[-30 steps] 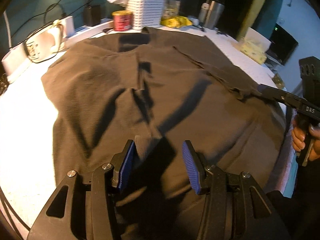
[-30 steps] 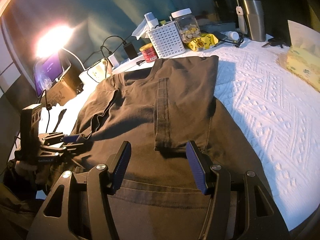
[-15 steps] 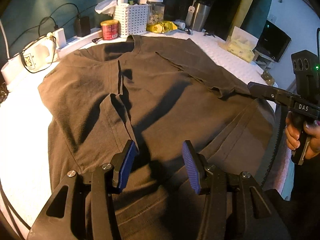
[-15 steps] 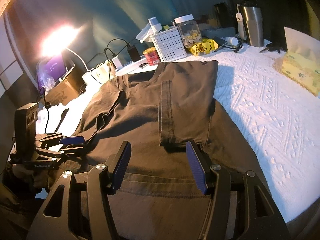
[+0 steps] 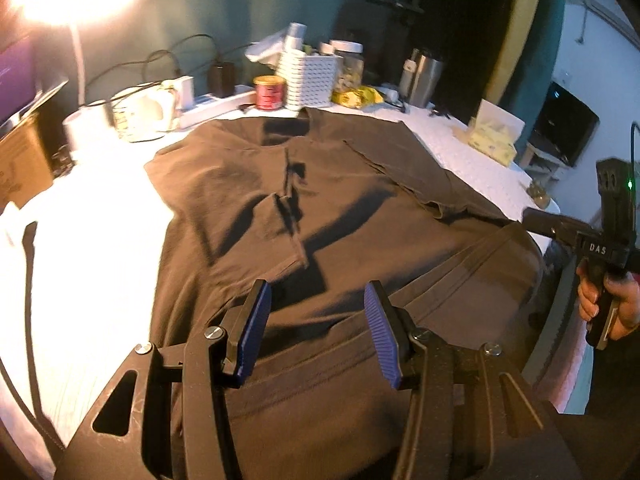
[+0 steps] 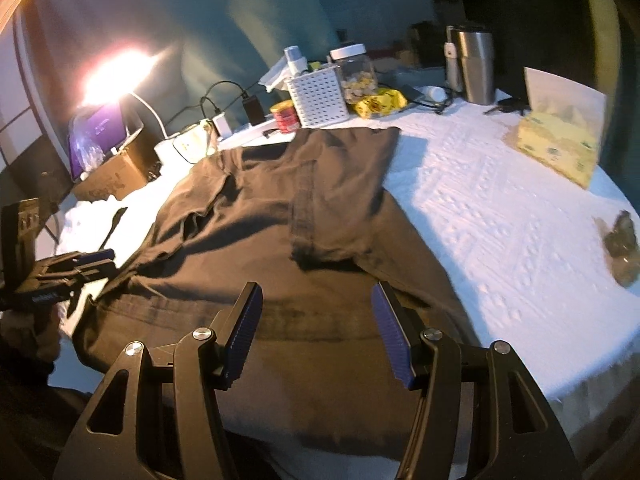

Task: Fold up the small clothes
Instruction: 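Grasp the T-shirt hem with both tools and lift it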

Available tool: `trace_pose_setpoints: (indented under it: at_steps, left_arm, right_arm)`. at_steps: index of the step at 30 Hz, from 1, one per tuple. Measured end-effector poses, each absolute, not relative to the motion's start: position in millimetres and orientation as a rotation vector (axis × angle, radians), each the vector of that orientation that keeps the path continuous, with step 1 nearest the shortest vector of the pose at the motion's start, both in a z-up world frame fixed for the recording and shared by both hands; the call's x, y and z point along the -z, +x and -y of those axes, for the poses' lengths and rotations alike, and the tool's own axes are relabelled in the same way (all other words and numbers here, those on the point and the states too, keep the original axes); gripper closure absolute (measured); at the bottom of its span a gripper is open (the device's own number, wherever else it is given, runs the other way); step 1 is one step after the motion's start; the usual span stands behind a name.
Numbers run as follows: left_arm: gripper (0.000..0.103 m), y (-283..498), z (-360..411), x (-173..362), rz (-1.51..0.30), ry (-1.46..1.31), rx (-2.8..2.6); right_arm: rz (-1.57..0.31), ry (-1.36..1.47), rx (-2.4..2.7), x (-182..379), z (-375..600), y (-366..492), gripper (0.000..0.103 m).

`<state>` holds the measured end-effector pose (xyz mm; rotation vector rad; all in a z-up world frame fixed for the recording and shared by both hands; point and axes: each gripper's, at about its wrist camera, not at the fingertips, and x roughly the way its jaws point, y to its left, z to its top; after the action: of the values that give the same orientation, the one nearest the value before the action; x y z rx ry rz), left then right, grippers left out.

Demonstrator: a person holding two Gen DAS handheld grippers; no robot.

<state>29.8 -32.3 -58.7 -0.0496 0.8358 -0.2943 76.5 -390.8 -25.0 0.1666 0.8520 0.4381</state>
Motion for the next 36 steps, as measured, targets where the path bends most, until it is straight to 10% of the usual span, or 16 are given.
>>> trace_pose_setpoints:
  at_steps: [24,30,34,36]
  left_arm:
    - [0.055,-34,-30,92,-0.888,-0.001,-0.028]
    - [0.055,-36,-36,102,-0.902,0.015,-0.042]
    - [0.055,-44,-26,102,-0.888,0.067,0.012]
    - [0.074,-47,-22,101,-0.882,0.079,0.034]
  right_arm:
    - [-0.884,0.020,-0.340,66,420,73,0.043]
    - [-0.877,-0.039,-0.303,72,413,75,0.096]
    - [-0.863,-0.030,-0.294,67,419,72,0.096]
    - [-0.847,-0.032,-0.290,61,420,69,0.097]
